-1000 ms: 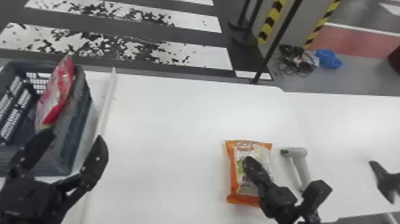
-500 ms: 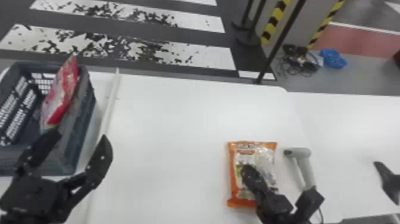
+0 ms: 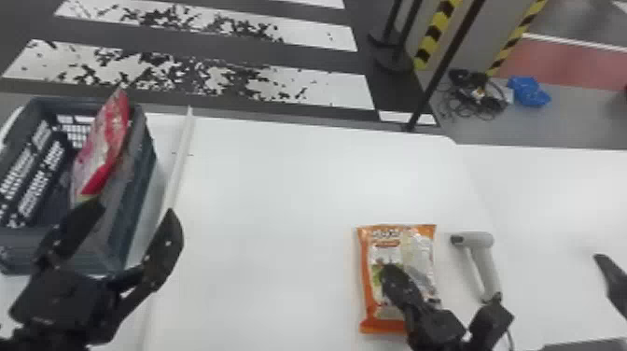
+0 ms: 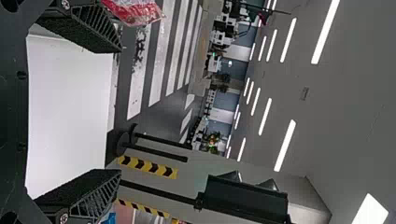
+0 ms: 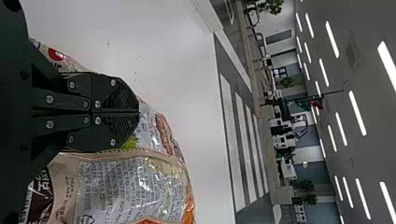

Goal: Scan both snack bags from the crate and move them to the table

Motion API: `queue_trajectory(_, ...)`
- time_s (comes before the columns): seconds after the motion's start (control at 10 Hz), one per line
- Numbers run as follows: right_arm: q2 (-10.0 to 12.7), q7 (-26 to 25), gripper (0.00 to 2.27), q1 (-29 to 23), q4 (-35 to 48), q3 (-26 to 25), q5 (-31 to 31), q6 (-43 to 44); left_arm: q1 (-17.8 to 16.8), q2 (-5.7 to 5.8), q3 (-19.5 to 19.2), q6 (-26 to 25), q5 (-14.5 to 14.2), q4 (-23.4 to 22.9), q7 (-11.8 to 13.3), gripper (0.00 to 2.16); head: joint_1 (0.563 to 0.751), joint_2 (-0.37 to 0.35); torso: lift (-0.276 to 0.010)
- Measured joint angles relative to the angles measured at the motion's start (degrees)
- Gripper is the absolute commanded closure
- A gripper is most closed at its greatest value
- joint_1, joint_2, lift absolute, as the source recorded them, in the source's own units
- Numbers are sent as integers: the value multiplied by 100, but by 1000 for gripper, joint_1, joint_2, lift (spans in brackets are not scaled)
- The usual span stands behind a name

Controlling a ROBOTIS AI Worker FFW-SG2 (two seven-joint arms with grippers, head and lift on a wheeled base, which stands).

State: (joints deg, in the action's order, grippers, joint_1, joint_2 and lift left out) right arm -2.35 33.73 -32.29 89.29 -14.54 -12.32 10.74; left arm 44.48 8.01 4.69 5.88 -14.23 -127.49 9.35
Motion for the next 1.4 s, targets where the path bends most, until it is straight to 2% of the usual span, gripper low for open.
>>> queue_trajectory(0.1,-28,114,1831,-124,184,-25,-28,71,-10,5,-8,-3,-1,8,-3,76,695,-196,-87)
queue_trajectory(0.2,-39,228,738,-294,502,-62,-75,121,-20,8,-10,-9,-1,19,-4,76,695,-194,-87)
queue_trajectory(0.3,-40,342,-2,-564,1021,-161,-183,215,-33,12,-2,-30,-1,29,-4,76,695,-197,-87)
queue_trajectory(0.5,-33,468,26,-984,1948,-536,-382,196,-45,21,13,-49,-1,49,-4,76,695,-225,-87)
queue_trajectory(0.8,-18,472,66,-1113,2282,-1285,-422,7,-45,48,17,-40,-5,83,3,76,695,-316,-87)
queue_trajectory(0.9,-55,477,66,-1047,2134,-1449,-383,-68,-45,51,23,-40,-9,90,11,76,695,-350,-87)
queue_trajectory(1.4,-600,863,80,-35,558,-1743,-264,-601,-18,55,20,170,-36,340,67,76,695,-350,-87)
